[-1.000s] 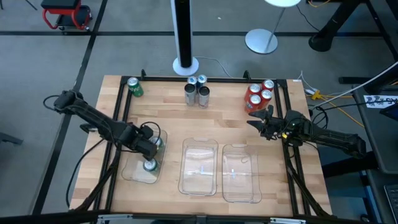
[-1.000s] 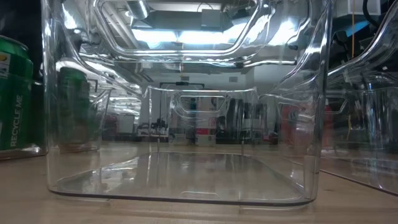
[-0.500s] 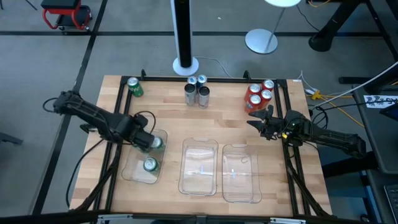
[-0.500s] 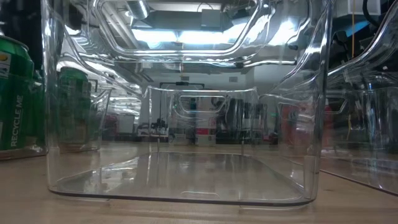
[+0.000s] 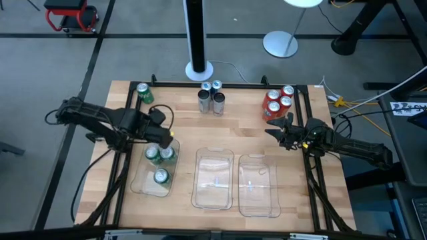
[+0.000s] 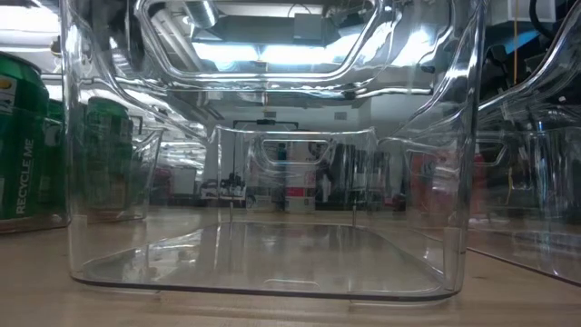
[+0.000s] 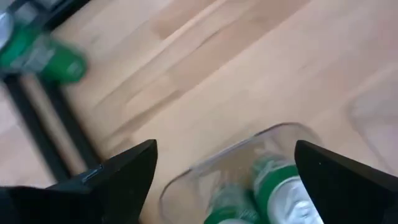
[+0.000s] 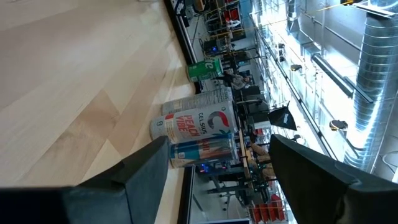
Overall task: Sort soda cans
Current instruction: Put the green soda can into the left transparent bin
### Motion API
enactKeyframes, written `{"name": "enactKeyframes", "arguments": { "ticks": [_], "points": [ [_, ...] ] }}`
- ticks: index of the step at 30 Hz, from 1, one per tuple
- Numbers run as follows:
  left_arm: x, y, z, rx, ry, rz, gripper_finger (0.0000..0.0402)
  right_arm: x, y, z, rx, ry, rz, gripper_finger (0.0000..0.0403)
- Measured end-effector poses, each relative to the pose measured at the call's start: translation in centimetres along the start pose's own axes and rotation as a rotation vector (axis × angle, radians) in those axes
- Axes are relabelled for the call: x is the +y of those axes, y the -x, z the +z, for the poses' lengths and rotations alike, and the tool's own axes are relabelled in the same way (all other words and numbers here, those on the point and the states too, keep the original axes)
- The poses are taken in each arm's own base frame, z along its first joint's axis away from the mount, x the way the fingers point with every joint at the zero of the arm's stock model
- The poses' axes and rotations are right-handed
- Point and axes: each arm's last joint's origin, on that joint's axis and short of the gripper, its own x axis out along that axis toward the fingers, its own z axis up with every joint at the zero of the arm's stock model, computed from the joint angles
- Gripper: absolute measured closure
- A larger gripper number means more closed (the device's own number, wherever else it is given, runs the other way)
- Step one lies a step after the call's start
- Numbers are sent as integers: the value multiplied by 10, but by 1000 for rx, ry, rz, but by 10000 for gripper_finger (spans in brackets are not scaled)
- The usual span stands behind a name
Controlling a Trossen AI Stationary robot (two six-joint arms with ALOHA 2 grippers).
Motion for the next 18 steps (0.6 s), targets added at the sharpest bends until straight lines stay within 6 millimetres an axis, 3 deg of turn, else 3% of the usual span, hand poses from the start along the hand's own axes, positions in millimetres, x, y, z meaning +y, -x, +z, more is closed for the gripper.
{"name": "enactKeyframes", "arguments": {
  "ticks": [7, 18],
  "points": [
    [0, -10, 27, -92, -15, -54, 37, 0, 0, 0, -2, 6, -6, 125],
    [54, -39, 74, -94, 166, 169, 37, -2, 0, 0, 12, 27, -33, 125]
  ]
}}
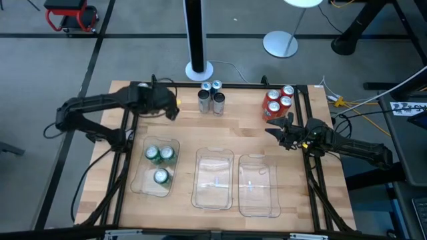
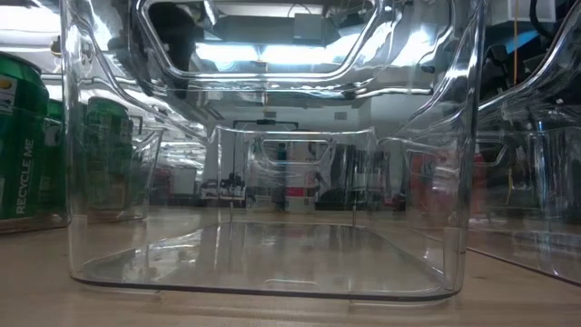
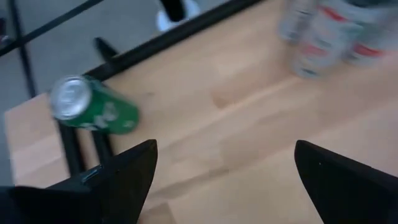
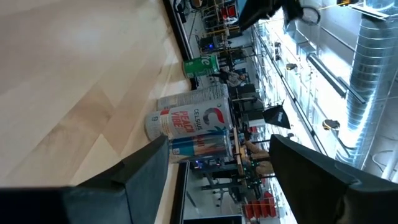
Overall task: Sort soda cans
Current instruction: Put the green soda can into the left transparent bin
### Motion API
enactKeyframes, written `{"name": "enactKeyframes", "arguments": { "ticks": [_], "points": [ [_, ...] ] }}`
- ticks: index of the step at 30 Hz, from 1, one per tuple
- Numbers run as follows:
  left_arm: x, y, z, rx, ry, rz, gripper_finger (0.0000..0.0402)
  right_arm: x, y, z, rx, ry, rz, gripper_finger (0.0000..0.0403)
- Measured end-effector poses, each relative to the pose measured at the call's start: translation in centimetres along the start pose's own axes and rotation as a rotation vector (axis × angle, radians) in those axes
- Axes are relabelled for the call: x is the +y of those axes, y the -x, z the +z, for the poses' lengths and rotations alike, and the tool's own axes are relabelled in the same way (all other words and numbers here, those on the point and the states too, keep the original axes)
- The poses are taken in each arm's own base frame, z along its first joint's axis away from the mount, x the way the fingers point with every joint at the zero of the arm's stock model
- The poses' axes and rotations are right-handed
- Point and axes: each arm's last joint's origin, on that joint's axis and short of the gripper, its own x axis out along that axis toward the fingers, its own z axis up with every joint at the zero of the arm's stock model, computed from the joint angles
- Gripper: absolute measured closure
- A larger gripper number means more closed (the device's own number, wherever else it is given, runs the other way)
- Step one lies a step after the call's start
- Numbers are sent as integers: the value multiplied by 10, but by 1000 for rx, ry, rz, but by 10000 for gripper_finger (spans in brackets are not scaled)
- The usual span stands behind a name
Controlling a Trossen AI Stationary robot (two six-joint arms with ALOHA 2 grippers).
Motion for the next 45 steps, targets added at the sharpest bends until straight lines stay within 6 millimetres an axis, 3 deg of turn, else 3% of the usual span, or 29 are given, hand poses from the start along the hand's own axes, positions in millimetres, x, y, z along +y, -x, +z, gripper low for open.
{"name": "enactKeyframes", "arguments": {
  "ticks": [8, 15, 21, 32, 45],
  "points": [
    [53, -31, 30, 56, 137, 179, 37, 1, 0, 0, 12, 0, 9, 125],
    [98, -48, 43, 108, 263, 299, 37, 1, 0, -1, 15, 3, 15, 125],
    [100, -65, 52, 126, 298, 242, 37, 1, 0, -1, 18, 4, 15, 125],
    [99, -101, 59, 194, 301, 355, 37, 1, 0, -1, 16, 4, 17, 125],
    [95, -121, 57, 254, 266, 475, 37, 3, -1, -1, 10, 3, 16, 125]
  ]
}}
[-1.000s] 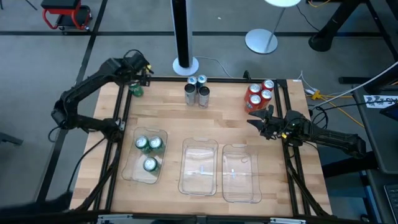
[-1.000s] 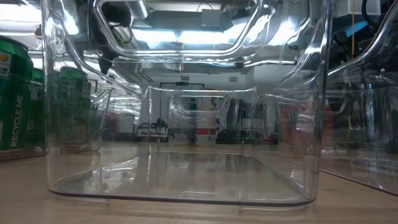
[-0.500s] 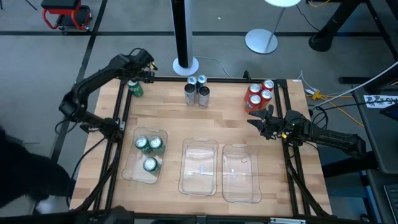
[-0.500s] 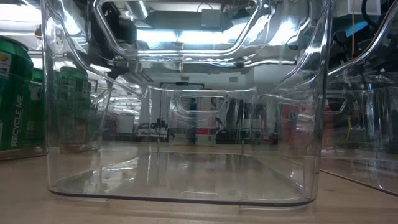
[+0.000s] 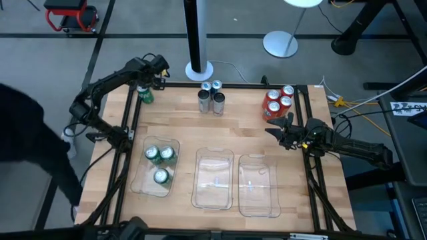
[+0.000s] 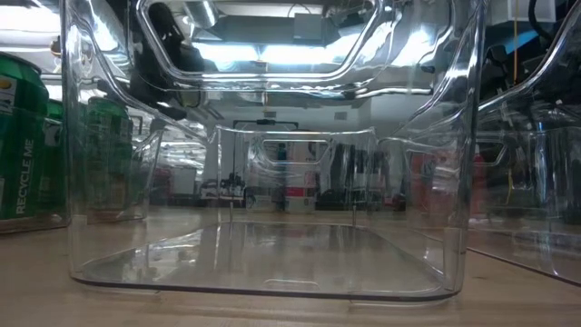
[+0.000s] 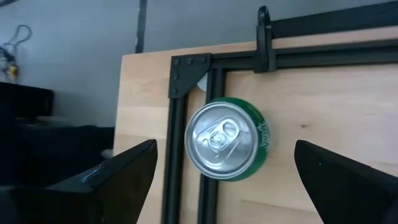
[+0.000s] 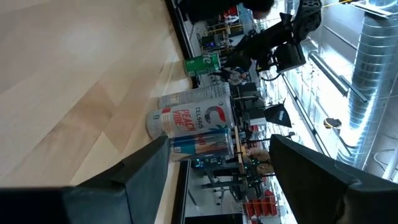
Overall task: Sort soda cans
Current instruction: Put the green soda can into the left transparent bin
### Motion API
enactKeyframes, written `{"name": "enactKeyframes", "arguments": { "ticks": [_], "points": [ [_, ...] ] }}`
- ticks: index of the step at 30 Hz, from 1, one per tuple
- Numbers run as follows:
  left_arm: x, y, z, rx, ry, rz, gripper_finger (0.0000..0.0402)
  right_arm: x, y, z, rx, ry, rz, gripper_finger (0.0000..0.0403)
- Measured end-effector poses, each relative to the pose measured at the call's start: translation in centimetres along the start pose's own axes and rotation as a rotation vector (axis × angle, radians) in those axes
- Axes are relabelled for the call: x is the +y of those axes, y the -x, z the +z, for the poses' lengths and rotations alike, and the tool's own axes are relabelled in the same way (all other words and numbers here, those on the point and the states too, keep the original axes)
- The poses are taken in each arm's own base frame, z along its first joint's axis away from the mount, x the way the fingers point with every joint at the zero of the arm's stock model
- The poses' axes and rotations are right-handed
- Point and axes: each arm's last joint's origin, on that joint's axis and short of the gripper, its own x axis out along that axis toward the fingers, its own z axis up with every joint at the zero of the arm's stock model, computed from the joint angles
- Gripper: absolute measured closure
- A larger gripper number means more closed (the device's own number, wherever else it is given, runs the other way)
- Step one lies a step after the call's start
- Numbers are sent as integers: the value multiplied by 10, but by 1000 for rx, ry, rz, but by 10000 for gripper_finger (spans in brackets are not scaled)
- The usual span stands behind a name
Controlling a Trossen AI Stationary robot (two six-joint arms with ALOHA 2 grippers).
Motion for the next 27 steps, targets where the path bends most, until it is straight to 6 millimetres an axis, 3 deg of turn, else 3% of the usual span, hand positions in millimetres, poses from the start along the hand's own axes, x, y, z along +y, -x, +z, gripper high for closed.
{"name": "enactKeyframes", "arguments": {
  "ticks": [27],
  "points": [
    [-28, -49, 4, 127, -89, 143, 37, 1, 0, 0, 1, -1, 5, 125]
  ]
}}
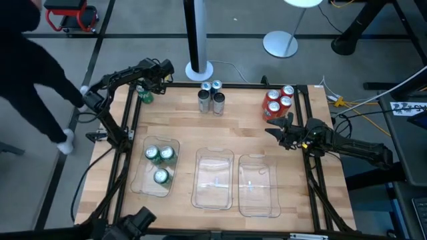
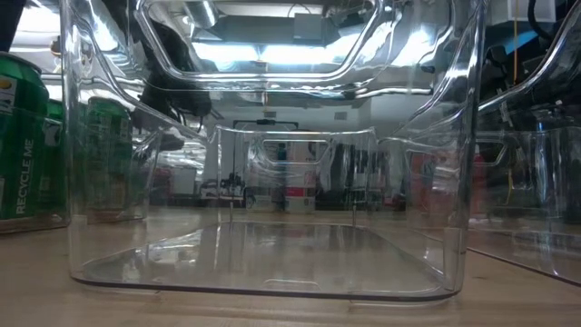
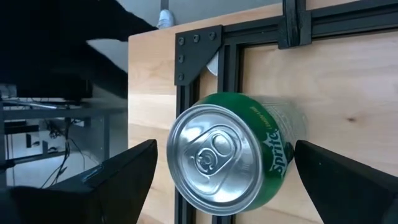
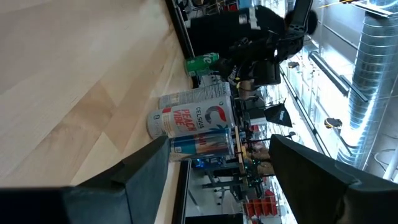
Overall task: Sort soda cans
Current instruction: Put the green soda can into the left transparent bin
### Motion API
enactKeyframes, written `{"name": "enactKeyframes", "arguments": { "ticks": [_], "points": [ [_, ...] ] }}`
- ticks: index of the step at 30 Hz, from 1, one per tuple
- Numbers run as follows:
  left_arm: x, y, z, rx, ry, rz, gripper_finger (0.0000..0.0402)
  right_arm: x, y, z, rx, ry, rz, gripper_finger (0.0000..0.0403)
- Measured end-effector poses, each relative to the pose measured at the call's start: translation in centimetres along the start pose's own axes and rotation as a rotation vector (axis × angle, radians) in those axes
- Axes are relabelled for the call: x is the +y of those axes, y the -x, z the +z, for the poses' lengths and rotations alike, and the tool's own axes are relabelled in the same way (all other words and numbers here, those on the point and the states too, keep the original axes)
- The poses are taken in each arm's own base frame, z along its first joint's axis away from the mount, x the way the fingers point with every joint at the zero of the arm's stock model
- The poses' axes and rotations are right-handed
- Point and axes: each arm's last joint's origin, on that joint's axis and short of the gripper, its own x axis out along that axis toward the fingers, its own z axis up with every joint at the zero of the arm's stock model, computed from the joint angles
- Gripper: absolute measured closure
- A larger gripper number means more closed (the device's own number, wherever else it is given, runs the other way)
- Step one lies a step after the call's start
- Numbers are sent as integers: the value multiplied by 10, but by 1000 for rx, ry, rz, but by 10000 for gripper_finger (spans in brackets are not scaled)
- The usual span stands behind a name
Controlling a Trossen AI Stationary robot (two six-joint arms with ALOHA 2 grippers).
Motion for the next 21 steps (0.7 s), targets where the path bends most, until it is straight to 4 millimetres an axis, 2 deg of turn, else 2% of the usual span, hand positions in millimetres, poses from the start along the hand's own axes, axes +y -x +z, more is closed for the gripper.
{"name": "enactKeyframes", "arguments": {
  "ticks": [6, 12, 21],
  "points": [
    [-2, 0, 1, 3, -5, -31, 37, 0, 0, 0, 0, 0, 0, 125],
    [-4, -11, 0, -6, -29, -49, 36, 0, 0, 0, 0, 0, 0, 125],
    [-5, -10, -1, 4, -43, -64, 36, 0, 0, 0, 0, -2, 0, 125]
  ]
}}
